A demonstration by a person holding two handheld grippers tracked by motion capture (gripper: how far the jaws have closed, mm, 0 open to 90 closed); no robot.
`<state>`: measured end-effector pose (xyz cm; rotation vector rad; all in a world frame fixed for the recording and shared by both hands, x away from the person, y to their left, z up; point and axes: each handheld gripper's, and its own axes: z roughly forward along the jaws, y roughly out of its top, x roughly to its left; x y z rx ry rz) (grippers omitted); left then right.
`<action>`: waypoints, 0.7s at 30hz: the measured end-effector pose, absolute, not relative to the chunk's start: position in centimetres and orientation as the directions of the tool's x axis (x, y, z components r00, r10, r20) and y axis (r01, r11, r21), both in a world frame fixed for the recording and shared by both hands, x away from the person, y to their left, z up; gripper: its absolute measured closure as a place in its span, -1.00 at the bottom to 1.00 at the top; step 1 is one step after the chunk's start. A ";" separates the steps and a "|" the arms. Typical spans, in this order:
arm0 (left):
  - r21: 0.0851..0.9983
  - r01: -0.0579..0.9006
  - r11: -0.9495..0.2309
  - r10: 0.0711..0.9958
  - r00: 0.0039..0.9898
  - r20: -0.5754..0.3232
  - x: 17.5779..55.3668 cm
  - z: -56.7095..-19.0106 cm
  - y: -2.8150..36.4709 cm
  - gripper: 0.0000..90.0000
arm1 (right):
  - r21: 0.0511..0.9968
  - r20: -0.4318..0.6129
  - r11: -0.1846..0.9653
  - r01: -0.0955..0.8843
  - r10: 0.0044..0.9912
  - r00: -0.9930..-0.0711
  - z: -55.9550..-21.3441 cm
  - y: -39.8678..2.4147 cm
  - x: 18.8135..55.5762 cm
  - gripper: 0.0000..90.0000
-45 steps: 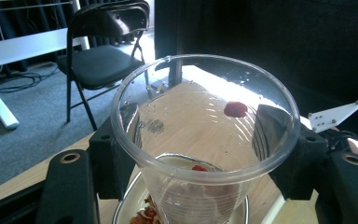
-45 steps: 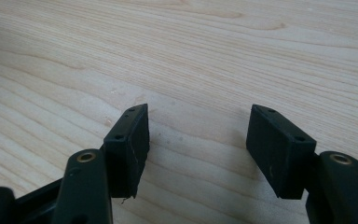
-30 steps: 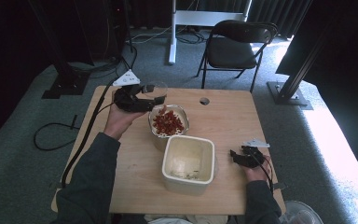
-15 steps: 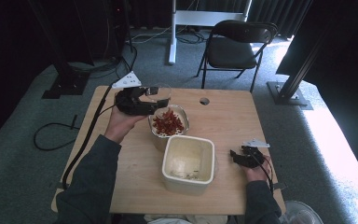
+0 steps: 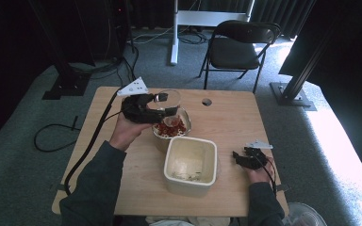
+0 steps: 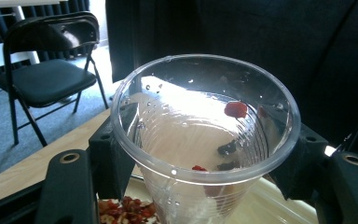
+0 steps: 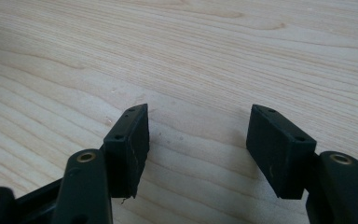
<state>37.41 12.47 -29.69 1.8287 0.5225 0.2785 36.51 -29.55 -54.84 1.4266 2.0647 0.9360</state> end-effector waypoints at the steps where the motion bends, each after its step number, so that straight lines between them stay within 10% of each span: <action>1: 0.947 0.208 -0.245 0.478 0.876 -0.068 37.3 -29.7 12.3 -0.25 | 0.748 0.008 0.231 0.622 0.934 -0.357 -54.8 -29.6 36.5 -0.14; 21: 0.947 0.188 -0.259 0.433 0.900 -0.061 34.9 -29.7 10.7 -0.27 | 0.748 0.009 0.230 0.623 0.934 -0.357 -54.8 -29.5 36.5 -0.14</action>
